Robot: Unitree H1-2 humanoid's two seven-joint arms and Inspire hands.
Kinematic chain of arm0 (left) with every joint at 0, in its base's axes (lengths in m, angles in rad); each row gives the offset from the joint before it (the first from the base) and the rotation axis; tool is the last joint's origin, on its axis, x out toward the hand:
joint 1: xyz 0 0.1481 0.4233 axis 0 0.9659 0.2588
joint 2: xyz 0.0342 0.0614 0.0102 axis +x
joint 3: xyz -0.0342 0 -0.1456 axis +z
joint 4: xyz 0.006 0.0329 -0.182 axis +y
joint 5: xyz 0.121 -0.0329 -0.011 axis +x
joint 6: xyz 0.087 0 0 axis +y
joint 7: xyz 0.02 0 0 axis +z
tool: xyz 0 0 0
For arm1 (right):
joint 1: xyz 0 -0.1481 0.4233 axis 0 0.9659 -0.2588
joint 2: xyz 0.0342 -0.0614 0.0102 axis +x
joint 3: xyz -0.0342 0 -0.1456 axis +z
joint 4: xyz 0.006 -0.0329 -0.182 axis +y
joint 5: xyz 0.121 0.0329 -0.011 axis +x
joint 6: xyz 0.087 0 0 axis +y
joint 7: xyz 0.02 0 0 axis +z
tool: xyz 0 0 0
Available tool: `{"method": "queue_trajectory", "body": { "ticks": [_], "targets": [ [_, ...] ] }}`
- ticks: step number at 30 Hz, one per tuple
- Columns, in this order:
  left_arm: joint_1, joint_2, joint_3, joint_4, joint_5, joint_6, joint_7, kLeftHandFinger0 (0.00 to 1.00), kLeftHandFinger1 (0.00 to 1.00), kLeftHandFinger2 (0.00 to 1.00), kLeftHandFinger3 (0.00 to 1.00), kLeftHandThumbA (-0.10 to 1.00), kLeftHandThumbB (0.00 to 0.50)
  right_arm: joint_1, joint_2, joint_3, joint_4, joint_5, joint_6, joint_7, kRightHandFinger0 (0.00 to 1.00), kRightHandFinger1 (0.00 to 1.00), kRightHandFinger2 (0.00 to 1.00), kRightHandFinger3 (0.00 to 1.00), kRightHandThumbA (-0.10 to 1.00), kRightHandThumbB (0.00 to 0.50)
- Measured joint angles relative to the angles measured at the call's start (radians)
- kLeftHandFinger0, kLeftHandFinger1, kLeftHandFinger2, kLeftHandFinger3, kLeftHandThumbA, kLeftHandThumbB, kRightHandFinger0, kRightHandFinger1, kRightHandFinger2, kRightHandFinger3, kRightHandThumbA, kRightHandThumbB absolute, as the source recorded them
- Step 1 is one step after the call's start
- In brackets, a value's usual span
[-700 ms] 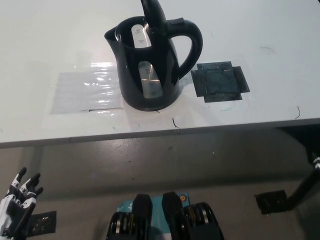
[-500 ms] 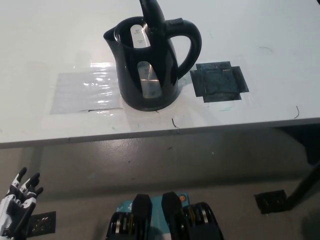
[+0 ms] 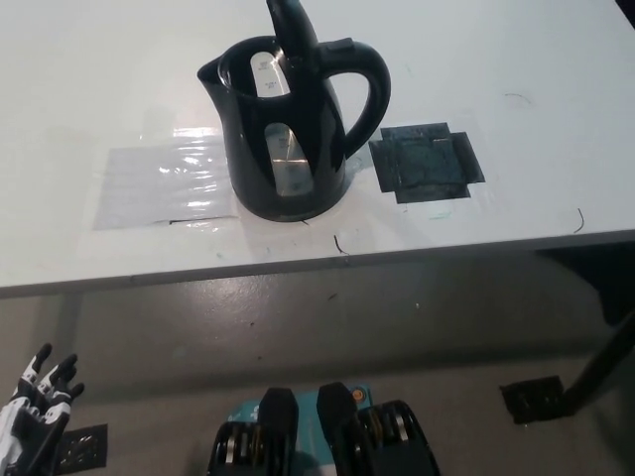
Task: The robot uses its right hand to push down on the lid of a kettle kept in the middle of the desk to close it
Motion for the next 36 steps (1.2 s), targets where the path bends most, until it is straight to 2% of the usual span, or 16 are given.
{"method": "queue_trajectory", "body": {
  "ticks": [2, 8, 10, 12, 20, 23, 27, 36],
  "targets": [
    [0.007, 0.000, 0.000, 0.001, 0.000, 0.000, 0.000, 1.00, 1.00, 0.89, 1.00, 0.26, 0.174, -0.102, -0.001, 0.036, 0.010, 0.001, 0.004, -0.015, 1.00, 1.00, 1.00, 1.00, 0.76, 0.000],
    [0.020, -0.001, 0.000, 0.001, 0.000, 0.000, 0.000, 1.00, 1.00, 0.90, 1.00, 0.26, 0.184, -0.355, 0.038, 0.113, 0.147, -0.019, 0.016, -0.039, 1.00, 1.00, 1.00, 1.00, 0.84, 0.000],
    [0.023, -0.002, 0.000, 0.001, 0.000, 0.000, 0.000, 1.00, 1.00, 0.90, 1.00, 0.25, 0.191, -0.456, 0.075, 0.131, 0.255, -0.030, 0.020, -0.044, 1.00, 1.00, 1.00, 1.00, 0.85, 0.000],
    [0.024, -0.002, 0.000, 0.001, 0.000, 0.000, 0.000, 1.00, 1.00, 0.90, 1.00, 0.24, 0.169, -0.532, 0.108, 0.143, 0.362, -0.041, 0.020, -0.049, 1.00, 1.00, 1.00, 1.00, 0.93, 0.000],
    [0.043, -0.008, -0.001, 0.001, -0.003, -0.002, 0.000, 1.00, 1.00, 0.90, 1.00, 0.24, 0.159, -0.748, 0.236, 0.182, 0.809, -0.094, 0.005, -0.060, 1.00, 1.00, 1.00, 1.00, 0.89, 0.000],
    [0.049, -0.010, -0.003, 0.001, -0.007, -0.004, -0.001, 1.00, 1.00, 0.89, 1.00, 0.25, 0.164, -0.807, 0.280, 0.185, 0.970, -0.118, -0.019, -0.065, 1.00, 1.00, 1.00, 1.00, 0.87, 0.012],
    [0.055, -0.015, -0.011, 0.001, -0.010, -0.008, -0.001, 1.00, 1.00, 0.89, 1.00, 0.27, 0.159, -0.905, 0.337, 0.185, 1.189, -0.149, -0.063, -0.072, 1.00, 1.00, 1.00, 1.00, 0.86, 0.000],
    [0.070, -0.017, -0.018, 0.001, -0.017, -0.018, -0.010, 1.00, 1.00, 0.89, 1.00, 0.25, 0.179, -1.031, 0.386, 0.167, 1.396, -0.212, -0.184, -0.082, 1.00, 1.00, 1.00, 1.00, 0.85, 0.000]
  ]
}}
